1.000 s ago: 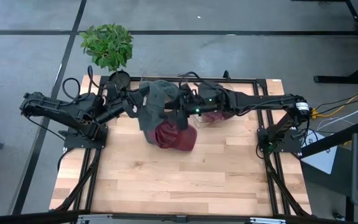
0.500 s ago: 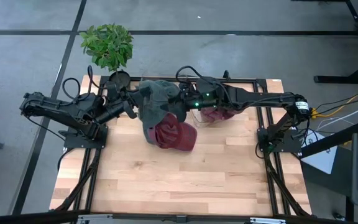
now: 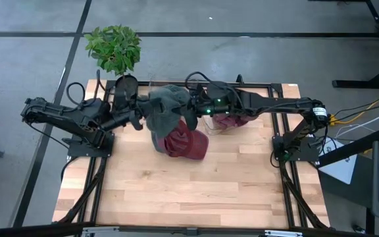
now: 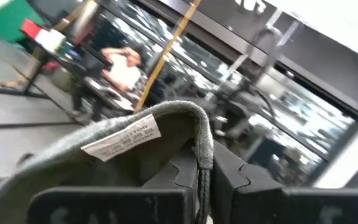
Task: Pick & Place hat
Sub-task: Put the bottom black cap into the left transparent bin
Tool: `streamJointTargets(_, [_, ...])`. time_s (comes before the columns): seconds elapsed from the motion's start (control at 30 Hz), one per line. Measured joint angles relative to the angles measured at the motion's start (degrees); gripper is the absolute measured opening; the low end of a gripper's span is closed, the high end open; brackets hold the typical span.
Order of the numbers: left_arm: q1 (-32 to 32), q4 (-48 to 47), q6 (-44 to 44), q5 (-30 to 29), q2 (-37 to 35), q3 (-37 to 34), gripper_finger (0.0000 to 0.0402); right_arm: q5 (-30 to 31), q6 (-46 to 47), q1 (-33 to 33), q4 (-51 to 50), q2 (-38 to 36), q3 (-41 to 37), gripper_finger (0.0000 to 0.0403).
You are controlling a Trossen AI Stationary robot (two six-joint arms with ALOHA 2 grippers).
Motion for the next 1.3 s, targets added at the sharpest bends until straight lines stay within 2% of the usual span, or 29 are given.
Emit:
streamJointTargets(0.2, [-1.02,-6.43,-3.48,5.2,0.0,0.0,0.0032,0.29,-5.05,-0.2,-5.41,0.0,0.0,0.0021])
streamJointTargets(0.47, [-3.63,-16.5,-14.23,12.47,0.0,-0.02,0.0116,-0.1,-18.13,-0.14,-16.05,0.0,0.0,0.0024])
streamJointTargets(0.7, [-3.89,-14.29,-22.34,23.32,-0.07,-0.02,0.0167,-0.25,-27.96,0.34,-21.37,0.02,0.0,0.0023])
streamJointTargets(0.83, [-3.89,-9.8,-22.09,29.38,-0.09,-0.02,0.0176,-2.12,-30.48,0.35,-21.04,0.02,0.0,0.0027])
streamJointTargets(0.93, [-3.58,-9.43,-19.43,26.58,-0.05,0.0,0.0178,-5.32,-32.65,0.39,-19.86,0.0,0.0,0.0029])
streamJointTargets(1.07, [-1.65,-10.57,-15.08,17.94,-0.04,0.0,0.0178,-9.44,-34.73,0.43,-18.46,0.0,0.0,0.0024])
streamJointTargets(1.17, [0.66,-10.99,-13.49,12.35,-0.04,0.0,0.0178,-10.03,-35.38,0.48,-18.05,0.0,0.0,0.0026])
streamJointTargets(1.23, [2.86,-11.57,-15.18,11.36,-0.04,0.0,0.0178,-9.99,-36.04,0.71,-18.03,0.0,0.0,0.003])
streamJointTargets(1.3, [5.29,-13.5,-18.93,14.23,0.22,0.0,0.0178,-9.96,-36.2,0.82,-17.45,0.01,-0.01,0.0031])
